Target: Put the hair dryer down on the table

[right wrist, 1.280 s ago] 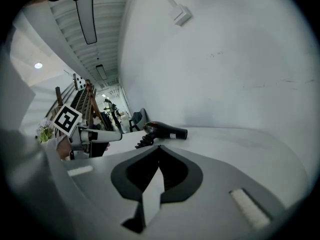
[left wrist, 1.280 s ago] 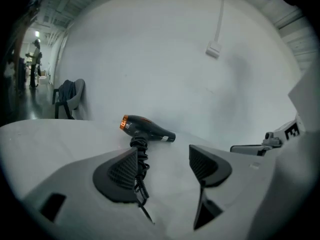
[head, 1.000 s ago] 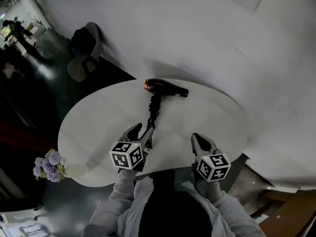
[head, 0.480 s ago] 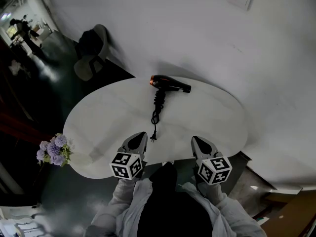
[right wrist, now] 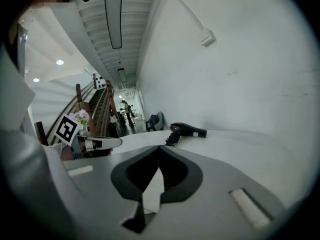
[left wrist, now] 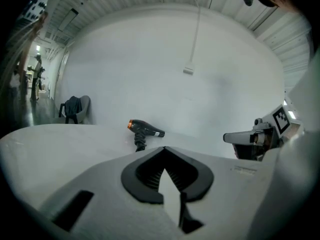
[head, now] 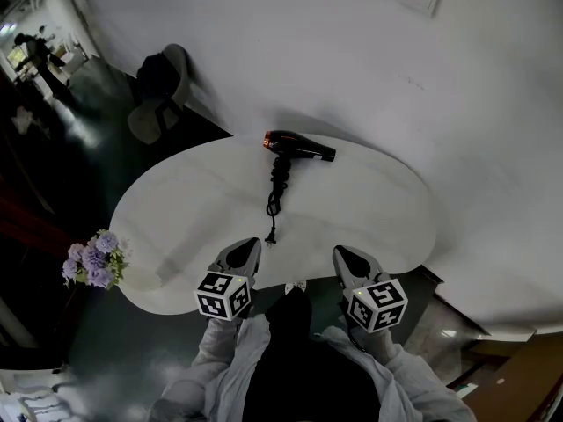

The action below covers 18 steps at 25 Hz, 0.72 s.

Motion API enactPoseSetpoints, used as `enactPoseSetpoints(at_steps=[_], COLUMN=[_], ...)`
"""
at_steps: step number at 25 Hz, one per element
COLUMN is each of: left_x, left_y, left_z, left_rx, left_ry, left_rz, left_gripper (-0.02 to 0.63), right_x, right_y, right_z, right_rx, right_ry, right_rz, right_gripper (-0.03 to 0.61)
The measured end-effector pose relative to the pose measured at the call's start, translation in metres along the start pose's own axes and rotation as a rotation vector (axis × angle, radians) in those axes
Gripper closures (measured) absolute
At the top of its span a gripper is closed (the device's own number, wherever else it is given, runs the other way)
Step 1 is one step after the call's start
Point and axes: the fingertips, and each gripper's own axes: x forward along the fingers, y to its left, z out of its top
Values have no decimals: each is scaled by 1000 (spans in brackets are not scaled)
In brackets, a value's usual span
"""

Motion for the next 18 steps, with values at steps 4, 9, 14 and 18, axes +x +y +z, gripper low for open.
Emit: enactPoseSetpoints(at_steps=[4,9,14,18], left_x=[0,-3,-1,3], left_y=[-5,-14,-13,-10], left_z=[4,10,12,13], left_rx=[10,-2,-5,-4], left_ry=[-12,-25,-21,-17], left_rz=[-21,-82,-92,-95], left_gripper=[614,614,614,612], right_x=[3,9,15,18], right_y=[4,9,6,5], right_z=[0,3,5,6], right_rx=[5,1,5,10], right_ry=[-1,1,3,3], right_rz=[9,26,26,24], right_gripper=[569,568,568,568])
